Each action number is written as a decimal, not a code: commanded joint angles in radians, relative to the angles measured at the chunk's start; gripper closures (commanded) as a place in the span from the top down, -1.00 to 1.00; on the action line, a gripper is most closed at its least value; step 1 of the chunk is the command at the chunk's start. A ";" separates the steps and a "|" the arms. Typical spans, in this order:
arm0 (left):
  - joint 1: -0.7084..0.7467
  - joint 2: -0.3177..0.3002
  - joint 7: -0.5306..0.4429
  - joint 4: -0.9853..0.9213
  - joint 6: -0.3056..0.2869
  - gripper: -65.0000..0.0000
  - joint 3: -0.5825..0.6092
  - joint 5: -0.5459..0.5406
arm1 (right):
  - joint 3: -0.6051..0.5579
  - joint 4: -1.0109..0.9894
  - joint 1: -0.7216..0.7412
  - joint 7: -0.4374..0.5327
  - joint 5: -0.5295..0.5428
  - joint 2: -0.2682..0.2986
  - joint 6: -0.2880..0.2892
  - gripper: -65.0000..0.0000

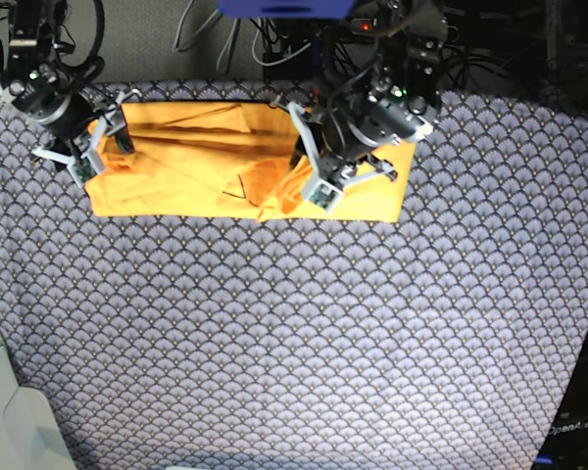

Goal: Fold the T-shirt properly
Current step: 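Fold the strip end with the left gripper toward the right gripper, then open both grippers and raise them away from the shirt, then grasp the other end of the folded shirt with the right gripper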

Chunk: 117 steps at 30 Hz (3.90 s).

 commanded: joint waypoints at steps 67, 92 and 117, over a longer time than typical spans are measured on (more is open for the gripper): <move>0.083 -0.111 -0.135 0.015 -0.014 -1.00 -0.685 -0.288 | 0.319 -0.430 0.247 -0.634 1.046 0.175 -0.004 0.01; 0.080 -0.111 -0.144 -0.042 -0.016 -1.00 -0.685 -0.288 | 0.141 -0.499 0.290 -0.648 1.046 0.170 -0.004 0.02; 0.084 -0.111 -0.144 -0.032 -0.016 -1.00 -0.687 -0.290 | 0.038 -0.508 0.279 -0.587 0.940 0.170 -0.004 -0.02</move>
